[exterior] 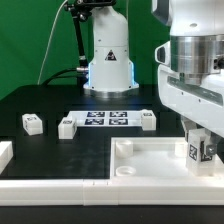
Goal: Assemble one leg
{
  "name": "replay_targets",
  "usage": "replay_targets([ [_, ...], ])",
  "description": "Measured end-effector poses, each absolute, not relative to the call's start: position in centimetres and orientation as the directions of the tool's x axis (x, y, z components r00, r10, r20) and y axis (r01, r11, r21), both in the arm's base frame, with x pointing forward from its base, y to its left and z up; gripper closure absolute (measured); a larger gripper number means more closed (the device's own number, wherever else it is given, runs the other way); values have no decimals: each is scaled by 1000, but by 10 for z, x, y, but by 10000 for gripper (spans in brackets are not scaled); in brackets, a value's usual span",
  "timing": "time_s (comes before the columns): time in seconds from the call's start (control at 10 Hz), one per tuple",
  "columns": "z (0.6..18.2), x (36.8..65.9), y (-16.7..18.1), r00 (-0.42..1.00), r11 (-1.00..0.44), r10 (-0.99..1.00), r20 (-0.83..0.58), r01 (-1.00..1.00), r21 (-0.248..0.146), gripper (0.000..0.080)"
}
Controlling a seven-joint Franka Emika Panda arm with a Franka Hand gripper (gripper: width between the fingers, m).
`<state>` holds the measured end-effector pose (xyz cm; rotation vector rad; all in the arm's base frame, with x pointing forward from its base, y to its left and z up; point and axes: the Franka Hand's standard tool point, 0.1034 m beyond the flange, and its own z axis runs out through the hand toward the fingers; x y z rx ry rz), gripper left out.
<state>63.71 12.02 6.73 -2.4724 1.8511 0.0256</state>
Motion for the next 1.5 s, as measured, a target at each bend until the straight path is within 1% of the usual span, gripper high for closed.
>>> replay_targets([
  [0.1,67,637,120,259,-258,-965,-46,-966,-31,509],
  [0.2,67,637,120,265,-263,-963,-46,-964,-32,418],
  [0.3,67,637,120,265,-264,-963,-46,-964,-31,278],
  [0.4,67,637,121,289,-288,-956,-46,-957,-32,190],
  [0.5,67,637,122,310,-309,-950,-44,-951,-33,190],
  [0.6,67,636,125,396,-395,-917,-39,-918,-35,158],
  [0.8,67,635,128,576,-574,-817,-32,-818,-42,152],
  [1.0,67,635,129,689,-688,-724,-27,-725,-45,151],
  [1.1,67,636,127,776,-775,-631,-20,-631,-48,151],
  [1.4,67,636,124,910,-909,-415,-5,-415,-48,151],
  [1.5,67,637,123,952,-952,-306,8,-305,-33,151],
])
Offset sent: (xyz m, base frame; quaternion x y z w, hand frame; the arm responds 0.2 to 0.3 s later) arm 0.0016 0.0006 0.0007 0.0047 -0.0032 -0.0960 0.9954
